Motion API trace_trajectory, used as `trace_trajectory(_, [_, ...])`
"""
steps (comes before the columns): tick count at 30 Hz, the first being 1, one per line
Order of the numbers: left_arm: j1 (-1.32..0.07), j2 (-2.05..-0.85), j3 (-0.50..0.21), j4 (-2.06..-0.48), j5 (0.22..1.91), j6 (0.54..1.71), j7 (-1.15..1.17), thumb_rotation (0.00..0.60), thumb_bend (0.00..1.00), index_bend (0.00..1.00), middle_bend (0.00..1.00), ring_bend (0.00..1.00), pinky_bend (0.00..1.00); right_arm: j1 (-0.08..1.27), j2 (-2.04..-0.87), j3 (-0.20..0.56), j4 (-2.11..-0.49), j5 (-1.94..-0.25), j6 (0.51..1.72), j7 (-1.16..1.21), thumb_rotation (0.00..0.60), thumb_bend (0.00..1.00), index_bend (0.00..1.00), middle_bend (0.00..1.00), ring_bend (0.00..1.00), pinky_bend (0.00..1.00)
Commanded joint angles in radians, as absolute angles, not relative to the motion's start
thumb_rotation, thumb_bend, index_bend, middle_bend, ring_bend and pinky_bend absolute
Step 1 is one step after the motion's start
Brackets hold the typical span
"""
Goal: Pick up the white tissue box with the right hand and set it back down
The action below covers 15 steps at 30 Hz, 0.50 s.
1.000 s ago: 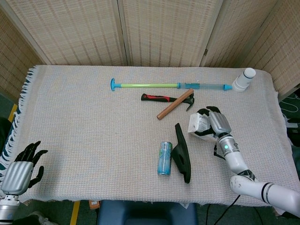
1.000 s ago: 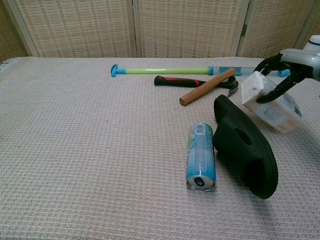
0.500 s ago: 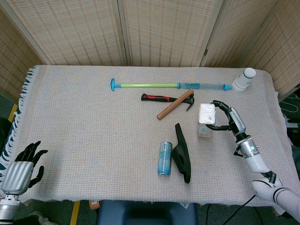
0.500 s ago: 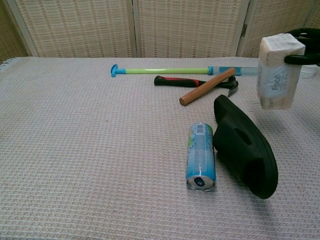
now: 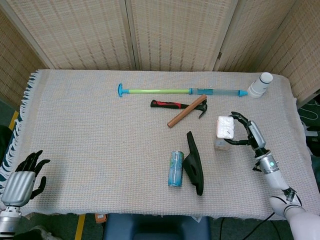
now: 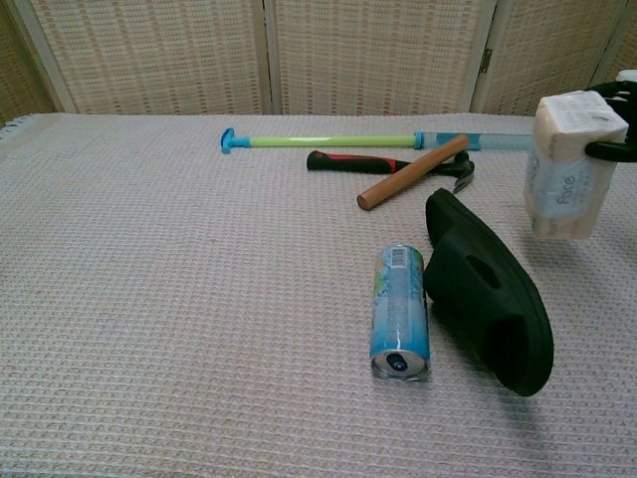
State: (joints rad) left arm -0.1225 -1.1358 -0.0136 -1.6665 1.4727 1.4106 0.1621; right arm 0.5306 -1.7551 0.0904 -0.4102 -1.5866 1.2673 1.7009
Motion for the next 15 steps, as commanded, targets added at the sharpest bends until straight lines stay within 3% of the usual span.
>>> trace_trajectory(1, [-0.123, -1.137, -0.014, -1.666, 1.471, 1.408, 0.163, 0.6, 0.53, 0.23, 0.0, 0.0, 0.18, 0.526, -1.791, 0.079, -0.358, -1.579, 1.258, 1.766, 0.6, 0.24, 0.49, 0.51, 0.28, 0.0])
trace_trajectory(15, [-0.129, -1.147, -0.019, -1.655, 1.449, 1.394, 0.177, 0.6, 0.53, 0.23, 0.0, 0.0, 0.18, 0.546, -1.84, 0.017, -0.243, -1.606, 1.197, 1.826, 0.6, 0.26, 0.49, 0.51, 0.28, 0.0])
